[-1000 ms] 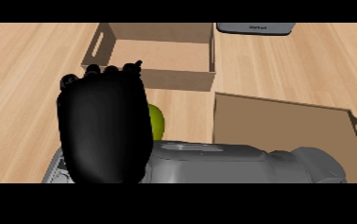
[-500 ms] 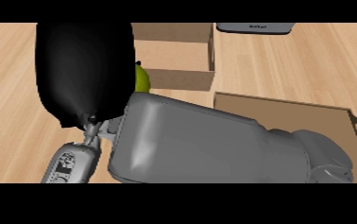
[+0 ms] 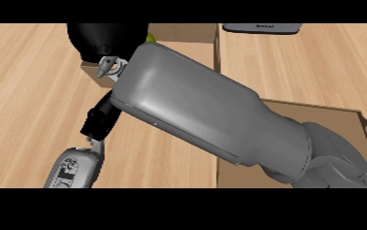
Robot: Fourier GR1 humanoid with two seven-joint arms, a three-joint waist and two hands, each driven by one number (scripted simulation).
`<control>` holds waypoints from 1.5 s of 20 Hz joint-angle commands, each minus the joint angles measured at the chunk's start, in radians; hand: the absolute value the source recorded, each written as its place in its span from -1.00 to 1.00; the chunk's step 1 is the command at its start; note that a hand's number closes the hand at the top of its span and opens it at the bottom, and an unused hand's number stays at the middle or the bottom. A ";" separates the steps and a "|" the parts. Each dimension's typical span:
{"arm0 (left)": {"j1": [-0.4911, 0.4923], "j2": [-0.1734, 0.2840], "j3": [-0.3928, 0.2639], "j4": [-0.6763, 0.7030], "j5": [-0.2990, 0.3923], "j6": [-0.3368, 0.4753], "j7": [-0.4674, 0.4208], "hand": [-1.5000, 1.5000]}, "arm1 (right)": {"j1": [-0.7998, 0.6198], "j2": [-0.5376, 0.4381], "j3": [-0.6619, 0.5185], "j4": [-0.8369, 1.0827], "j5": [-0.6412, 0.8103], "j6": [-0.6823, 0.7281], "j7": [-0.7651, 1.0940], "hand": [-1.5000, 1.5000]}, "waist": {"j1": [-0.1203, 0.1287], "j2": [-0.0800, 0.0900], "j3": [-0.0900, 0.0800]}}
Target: Pick the pear from the tray and place it in the cardboard box
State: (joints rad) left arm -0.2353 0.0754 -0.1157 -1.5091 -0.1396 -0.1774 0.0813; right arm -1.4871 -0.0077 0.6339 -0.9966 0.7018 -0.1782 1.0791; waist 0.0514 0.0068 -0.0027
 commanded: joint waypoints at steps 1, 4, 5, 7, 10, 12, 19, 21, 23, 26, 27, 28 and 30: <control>-0.020 -0.006 -0.006 -0.053 -0.009 0.010 0.074 0.00 | -0.032 0.007 0.019 0.124 -0.011 -0.107 0.058 1.00 | 0.002 -0.001 0.001; 0.012 -0.007 -0.005 -0.014 0.002 -0.005 -0.005 0.00 | -0.051 0.007 0.038 0.238 -0.046 -0.115 0.010 1.00 | 0.012 0.005 -0.001; 0.045 -0.013 -0.031 0.007 -0.025 0.002 -0.046 0.00 | -0.047 0.007 0.040 0.284 -0.050 -0.130 -0.051 1.00 | 0.016 0.009 -0.001; -0.028 -0.014 -0.007 0.037 -0.018 0.004 -0.033 0.00 | -0.045 0.007 0.015 0.338 -0.081 -0.150 -0.105 1.00 | 0.009 0.012 -0.001; -0.041 0.003 0.007 -0.008 0.006 -0.020 0.030 0.00 | -0.031 0.008 0.058 0.409 -0.093 -0.182 -0.118 1.00 | 0.025 0.011 0.000; -0.036 -0.033 -0.027 0.008 -0.012 -0.004 0.004 0.00 | -0.007 0.008 0.068 0.439 -0.127 -0.199 -0.143 1.00 | 0.036 0.016 -0.001; -0.007 -0.032 -0.034 -0.019 -0.022 0.001 0.000 0.00 | 0.115 0.008 -0.021 0.444 -0.293 -0.332 -0.194 -1.00 | 0.046 0.019 0.001; -0.068 -0.031 -0.014 0.018 -0.022 0.004 0.018 0.00 | 0.127 0.008 -0.002 0.456 -0.327 -0.347 -0.222 -1.00 | 0.047 0.022 0.000; -0.032 -0.019 -0.028 -0.023 -0.016 -0.017 0.018 0.00 | 0.130 0.008 -0.010 0.470 -0.343 -0.404 -0.270 -1.00 | 0.061 0.022 0.001; -0.025 -0.027 -0.020 -0.022 -0.005 -0.013 0.025 0.00 | 0.176 0.008 -0.057 0.425 -0.371 -0.551 -0.368 -1.00 | 0.040 0.017 0.002; -0.012 -0.024 -0.028 -0.019 -0.022 -0.006 0.006 0.00 | 0.150 0.008 -0.090 0.437 -0.365 -0.607 -0.383 -1.00 | 0.040 0.019 0.002; -0.020 0.009 0.018 0.006 0.020 -0.041 -0.014 0.00 | 0.198 0.008 -0.088 0.405 -0.364 -0.688 -0.410 -1.00 | 0.029 0.019 0.002; -0.046 -0.018 0.005 0.011 -0.007 -0.005 0.021 0.00 | 0.199 0.008 -0.133 0.380 -0.384 -0.767 -0.468 -1.00 | 0.012 0.016 0.004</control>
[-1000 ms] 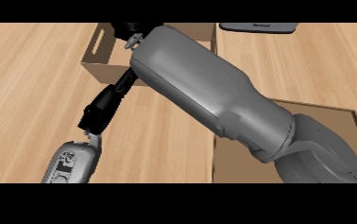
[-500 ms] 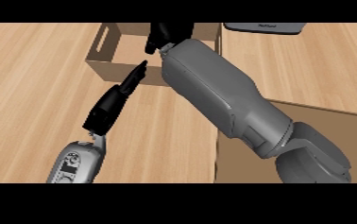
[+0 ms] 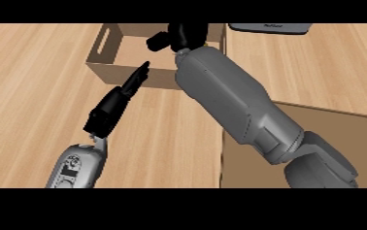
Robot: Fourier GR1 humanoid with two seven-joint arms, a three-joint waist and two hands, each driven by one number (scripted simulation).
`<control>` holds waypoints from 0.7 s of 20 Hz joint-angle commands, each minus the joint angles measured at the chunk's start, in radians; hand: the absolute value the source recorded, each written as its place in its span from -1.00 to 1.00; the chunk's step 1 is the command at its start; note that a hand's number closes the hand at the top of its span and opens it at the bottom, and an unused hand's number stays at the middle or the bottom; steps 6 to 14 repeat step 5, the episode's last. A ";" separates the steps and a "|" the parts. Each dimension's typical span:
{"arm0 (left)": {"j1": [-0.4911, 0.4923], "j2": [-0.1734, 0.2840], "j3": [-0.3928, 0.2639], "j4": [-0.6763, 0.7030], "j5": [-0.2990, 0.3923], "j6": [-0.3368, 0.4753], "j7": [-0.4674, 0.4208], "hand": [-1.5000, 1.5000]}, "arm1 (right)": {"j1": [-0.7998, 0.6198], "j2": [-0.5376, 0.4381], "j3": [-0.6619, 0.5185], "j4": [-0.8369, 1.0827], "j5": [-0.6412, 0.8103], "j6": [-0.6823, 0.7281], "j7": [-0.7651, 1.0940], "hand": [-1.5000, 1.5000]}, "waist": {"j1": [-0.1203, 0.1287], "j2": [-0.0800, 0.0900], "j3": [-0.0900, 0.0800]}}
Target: Pick the pear from the tray and place it in the cardboard box
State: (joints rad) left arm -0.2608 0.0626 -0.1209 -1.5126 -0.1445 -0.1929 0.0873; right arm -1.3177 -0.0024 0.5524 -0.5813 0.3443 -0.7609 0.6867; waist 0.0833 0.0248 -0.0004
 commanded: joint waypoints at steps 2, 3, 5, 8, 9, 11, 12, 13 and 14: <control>-0.029 0.012 0.020 -0.012 0.013 -0.008 0.052 0.00 | 0.035 0.002 -0.092 -0.093 -0.079 -0.235 -0.102 -1.00 | -0.014 -0.007 0.002; 0.016 0.039 0.047 -0.006 0.030 -0.021 -0.006 0.00 | 0.076 0.002 -0.132 -0.120 -0.096 -0.276 -0.156 -1.00 | -0.026 -0.007 0.002; 0.034 0.010 0.016 -0.025 -0.002 0.012 0.012 0.00 | 0.124 0.002 -0.138 -0.165 -0.129 -0.300 -0.210 -1.00 | -0.040 -0.015 0.002; 0.034 0.010 0.016 -0.025 -0.002 0.012 0.012 0.00 | 0.124 0.002 -0.138 -0.165 -0.129 -0.300 -0.210 -1.00 | -0.040 -0.015 0.002; 0.034 0.010 0.016 -0.025 -0.002 0.012 0.012 0.00 | 0.124 0.002 -0.138 -0.165 -0.129 -0.300 -0.210 -1.00 | -0.040 -0.015 0.002; 0.034 0.010 0.016 -0.025 -0.002 0.012 0.012 0.00 | 0.124 0.002 -0.138 -0.165 -0.129 -0.300 -0.210 -1.00 | -0.040 -0.015 0.002; 0.034 0.010 0.016 -0.025 -0.002 0.012 0.012 0.00 | 0.124 0.002 -0.138 -0.165 -0.129 -0.300 -0.210 -1.00 | -0.040 -0.015 0.002; 0.034 0.010 0.016 -0.025 -0.002 0.012 0.012 0.00 | 0.124 0.002 -0.138 -0.165 -0.129 -0.300 -0.210 -1.00 | -0.040 -0.015 0.002; 0.034 0.010 0.016 -0.025 -0.002 0.012 0.012 0.00 | 0.124 0.002 -0.138 -0.165 -0.129 -0.300 -0.210 -1.00 | -0.040 -0.015 0.002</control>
